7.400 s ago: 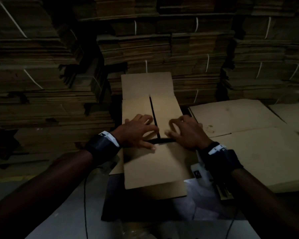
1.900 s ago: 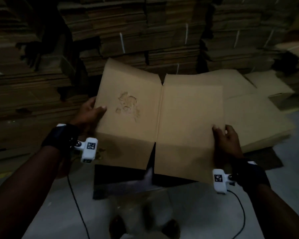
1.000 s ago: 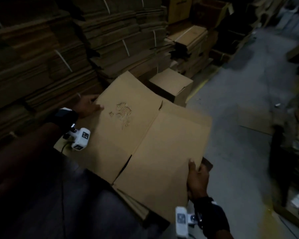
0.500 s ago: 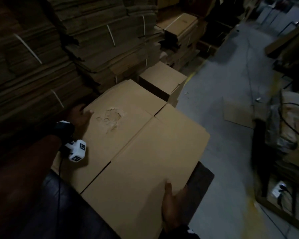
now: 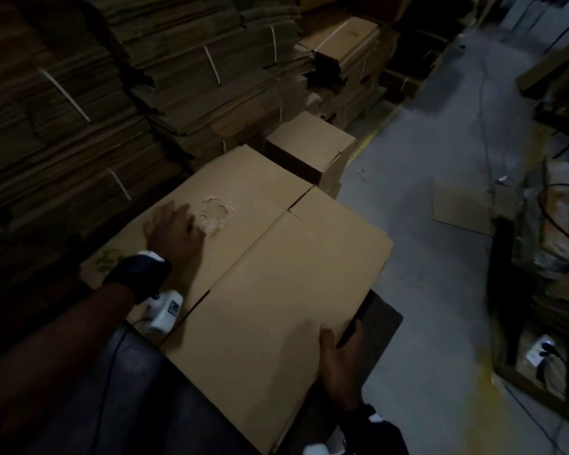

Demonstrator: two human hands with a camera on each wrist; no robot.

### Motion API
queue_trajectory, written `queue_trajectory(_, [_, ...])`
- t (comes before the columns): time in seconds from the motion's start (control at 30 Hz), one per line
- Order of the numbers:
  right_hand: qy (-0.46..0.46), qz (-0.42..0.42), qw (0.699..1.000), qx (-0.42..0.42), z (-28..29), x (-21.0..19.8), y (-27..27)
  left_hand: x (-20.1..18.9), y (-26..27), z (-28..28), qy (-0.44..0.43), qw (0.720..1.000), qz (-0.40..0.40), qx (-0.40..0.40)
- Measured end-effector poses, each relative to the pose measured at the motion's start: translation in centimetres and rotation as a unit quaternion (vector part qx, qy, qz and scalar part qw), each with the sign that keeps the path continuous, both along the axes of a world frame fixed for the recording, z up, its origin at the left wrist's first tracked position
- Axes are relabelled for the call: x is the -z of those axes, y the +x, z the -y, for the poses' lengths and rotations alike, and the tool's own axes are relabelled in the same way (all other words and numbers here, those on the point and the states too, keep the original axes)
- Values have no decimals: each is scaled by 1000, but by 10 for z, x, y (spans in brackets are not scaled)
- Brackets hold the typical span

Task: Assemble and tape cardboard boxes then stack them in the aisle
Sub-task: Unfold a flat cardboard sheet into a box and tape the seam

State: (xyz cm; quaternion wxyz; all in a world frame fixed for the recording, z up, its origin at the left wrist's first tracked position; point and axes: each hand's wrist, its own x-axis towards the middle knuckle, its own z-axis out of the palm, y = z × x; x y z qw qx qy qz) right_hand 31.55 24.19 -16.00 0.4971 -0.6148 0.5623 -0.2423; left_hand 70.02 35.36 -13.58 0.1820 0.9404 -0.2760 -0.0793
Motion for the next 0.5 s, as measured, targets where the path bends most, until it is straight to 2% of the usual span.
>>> queue_trajectory(0.13, [-18,26,999,-34,22,-19,-34,-9,-111,24,-56,993,-4,99])
queue_trajectory(0.23, [-69,2,996,-65,51,-29,-62,-30,-199,51,-129,984,-47,112])
queue_trajectory(0.3, [-93,-10,992,-81,73,-32,-77,-31,-247,67,-155,978,-47,135])
queue_trajectory(0.5, [-162,-18,977,-139,154,-26,-160,-6,-376,134,-174,972,-18,157])
